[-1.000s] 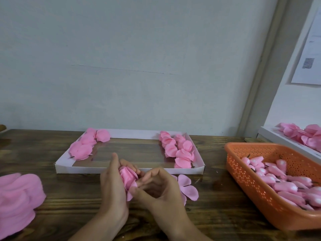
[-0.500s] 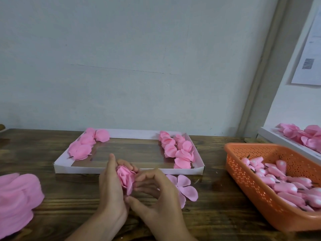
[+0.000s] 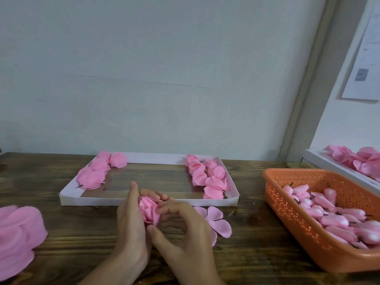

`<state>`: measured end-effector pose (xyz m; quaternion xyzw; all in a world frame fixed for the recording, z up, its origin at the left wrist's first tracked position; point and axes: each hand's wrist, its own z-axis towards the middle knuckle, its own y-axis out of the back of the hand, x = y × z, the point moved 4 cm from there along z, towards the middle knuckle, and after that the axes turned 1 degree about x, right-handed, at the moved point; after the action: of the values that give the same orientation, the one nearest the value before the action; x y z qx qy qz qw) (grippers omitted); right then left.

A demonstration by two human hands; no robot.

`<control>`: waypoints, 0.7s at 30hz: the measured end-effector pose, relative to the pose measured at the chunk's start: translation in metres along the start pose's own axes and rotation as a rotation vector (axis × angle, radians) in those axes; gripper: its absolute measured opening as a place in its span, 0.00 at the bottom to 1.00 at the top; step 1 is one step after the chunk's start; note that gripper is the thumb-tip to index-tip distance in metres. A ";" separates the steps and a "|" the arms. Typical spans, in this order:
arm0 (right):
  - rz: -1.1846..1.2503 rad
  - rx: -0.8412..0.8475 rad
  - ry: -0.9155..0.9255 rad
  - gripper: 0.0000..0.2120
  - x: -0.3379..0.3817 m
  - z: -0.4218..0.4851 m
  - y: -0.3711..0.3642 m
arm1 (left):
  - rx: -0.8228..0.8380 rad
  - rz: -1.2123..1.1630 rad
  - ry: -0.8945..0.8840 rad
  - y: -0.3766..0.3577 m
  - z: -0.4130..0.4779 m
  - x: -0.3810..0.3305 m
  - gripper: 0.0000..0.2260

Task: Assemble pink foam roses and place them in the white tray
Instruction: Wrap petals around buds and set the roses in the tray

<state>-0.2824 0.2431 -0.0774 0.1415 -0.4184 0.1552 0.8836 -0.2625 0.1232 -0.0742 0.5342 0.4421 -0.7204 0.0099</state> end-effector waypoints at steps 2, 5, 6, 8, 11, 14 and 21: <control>-0.043 -0.001 0.022 0.12 -0.002 0.000 -0.001 | 0.028 0.000 0.019 -0.001 -0.002 -0.001 0.28; -0.102 -0.016 0.045 0.10 -0.004 0.001 0.000 | 0.045 0.037 0.022 -0.001 -0.003 -0.001 0.28; -0.113 -0.018 0.043 0.10 -0.004 0.000 0.000 | 0.047 0.043 0.017 -0.001 -0.002 -0.001 0.28; -0.135 -0.007 0.023 0.09 -0.004 0.000 0.000 | 0.050 0.048 0.000 -0.001 -0.001 -0.001 0.28; -0.147 -0.017 0.008 0.10 -0.002 0.001 -0.001 | 0.040 0.054 -0.029 -0.001 0.002 -0.002 0.28; -0.122 -0.074 0.024 0.10 0.001 0.002 0.000 | 0.036 0.061 -0.056 -0.001 0.002 -0.002 0.28; 0.010 -0.027 -0.022 0.15 0.001 0.001 0.000 | -0.023 0.164 -0.107 0.004 0.003 0.000 0.27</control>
<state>-0.2830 0.2432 -0.0761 0.1293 -0.4307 0.1524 0.8801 -0.2624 0.1191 -0.0762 0.5295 0.4040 -0.7394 0.0986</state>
